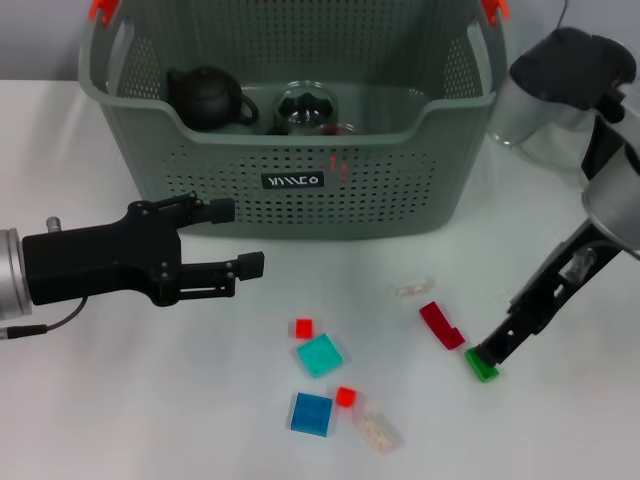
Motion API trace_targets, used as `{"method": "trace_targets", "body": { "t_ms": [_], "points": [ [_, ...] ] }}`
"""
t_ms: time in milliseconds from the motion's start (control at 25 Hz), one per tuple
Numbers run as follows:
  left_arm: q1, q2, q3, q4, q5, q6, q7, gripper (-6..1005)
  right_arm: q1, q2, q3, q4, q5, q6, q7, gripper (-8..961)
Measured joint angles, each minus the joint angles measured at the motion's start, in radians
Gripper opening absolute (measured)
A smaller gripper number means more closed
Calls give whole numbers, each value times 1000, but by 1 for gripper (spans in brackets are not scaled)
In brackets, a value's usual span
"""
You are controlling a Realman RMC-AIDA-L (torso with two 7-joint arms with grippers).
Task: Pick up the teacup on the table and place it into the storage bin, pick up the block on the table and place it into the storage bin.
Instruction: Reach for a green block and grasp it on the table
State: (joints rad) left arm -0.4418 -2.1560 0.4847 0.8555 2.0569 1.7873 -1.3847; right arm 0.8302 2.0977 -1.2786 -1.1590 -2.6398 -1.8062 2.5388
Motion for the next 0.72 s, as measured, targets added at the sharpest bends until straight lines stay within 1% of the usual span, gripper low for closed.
{"method": "trace_targets", "body": {
  "t_ms": [240,400,720],
  "points": [
    [-1,2,0,4,2,-1,12,860,-21,1,-49,30,-5,21,127,949],
    [0,2,0,3,5,-5,24,860,-32,3,-71,50,-7,46,162,948],
    [3,2,0,-1,6,-13,34,860,-29,8,-160,128,0,161,197,949]
  ]
}}
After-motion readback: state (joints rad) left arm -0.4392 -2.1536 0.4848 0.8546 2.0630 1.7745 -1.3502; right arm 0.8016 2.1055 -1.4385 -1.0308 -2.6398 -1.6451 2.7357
